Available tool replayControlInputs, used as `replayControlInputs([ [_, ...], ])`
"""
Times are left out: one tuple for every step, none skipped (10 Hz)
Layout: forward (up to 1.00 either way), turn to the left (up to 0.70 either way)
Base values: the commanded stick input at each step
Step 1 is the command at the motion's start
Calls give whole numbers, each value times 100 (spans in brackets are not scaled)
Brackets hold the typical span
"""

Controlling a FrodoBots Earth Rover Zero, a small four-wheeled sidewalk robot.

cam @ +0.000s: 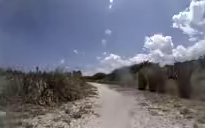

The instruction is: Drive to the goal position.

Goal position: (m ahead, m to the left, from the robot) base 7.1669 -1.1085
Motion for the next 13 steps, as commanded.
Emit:
replayControlInputs([
  [85, -1],
  [85, -1],
  [85, -1],
  [85, -1],
  [85, -1],
  [85, -1],
  [85, -1],
  [85, -1],
  [85, -1],
  [85, -1],
  [85, -1],
  [85, -1],
  [85, -1],
])
